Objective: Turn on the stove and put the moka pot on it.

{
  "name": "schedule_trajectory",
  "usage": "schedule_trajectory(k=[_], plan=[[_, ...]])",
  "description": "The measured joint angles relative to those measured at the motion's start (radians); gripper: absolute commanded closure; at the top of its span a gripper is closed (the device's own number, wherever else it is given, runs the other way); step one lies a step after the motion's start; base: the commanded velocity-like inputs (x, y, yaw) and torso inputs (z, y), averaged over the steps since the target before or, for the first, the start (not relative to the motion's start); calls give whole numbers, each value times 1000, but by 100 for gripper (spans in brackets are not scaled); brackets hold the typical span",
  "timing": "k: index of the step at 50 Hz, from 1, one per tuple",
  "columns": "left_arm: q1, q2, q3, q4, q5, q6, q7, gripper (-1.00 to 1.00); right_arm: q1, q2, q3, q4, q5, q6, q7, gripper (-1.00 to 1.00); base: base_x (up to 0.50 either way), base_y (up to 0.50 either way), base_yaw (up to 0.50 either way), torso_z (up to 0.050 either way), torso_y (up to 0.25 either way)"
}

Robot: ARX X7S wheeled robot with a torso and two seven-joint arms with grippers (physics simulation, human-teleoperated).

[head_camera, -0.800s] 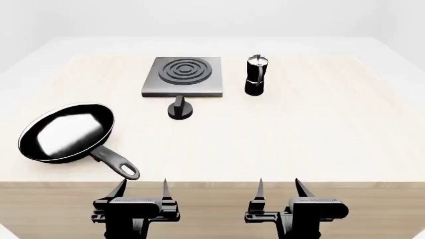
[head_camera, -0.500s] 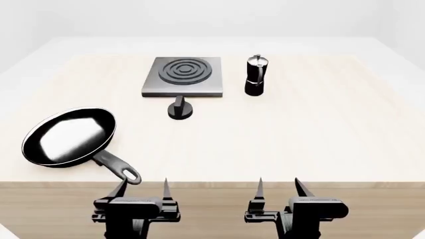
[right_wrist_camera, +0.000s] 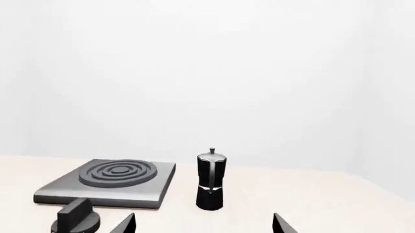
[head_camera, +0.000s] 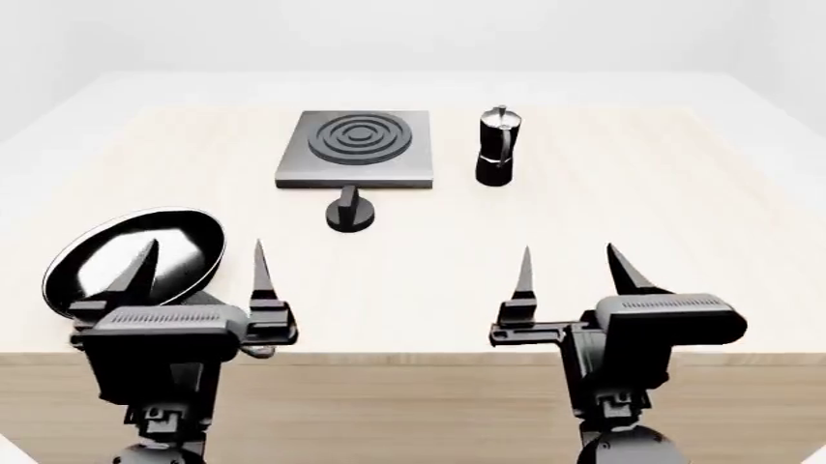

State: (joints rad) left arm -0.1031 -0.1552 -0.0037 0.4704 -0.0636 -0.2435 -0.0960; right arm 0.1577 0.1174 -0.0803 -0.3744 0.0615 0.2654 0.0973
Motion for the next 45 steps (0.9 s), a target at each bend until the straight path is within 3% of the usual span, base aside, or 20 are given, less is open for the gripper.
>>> schedule_trajectory(k=[19,45], plan=[[-122,-74,-100,357,-70,-231,-32,-100,145,61,38,-331,33,233,17,-100,0,0,0,1,0],[-190,-122,-158,514,-166,-367,-45,-100,229,91,59,-492,72,364,39,-100,0,0,0,49,31]])
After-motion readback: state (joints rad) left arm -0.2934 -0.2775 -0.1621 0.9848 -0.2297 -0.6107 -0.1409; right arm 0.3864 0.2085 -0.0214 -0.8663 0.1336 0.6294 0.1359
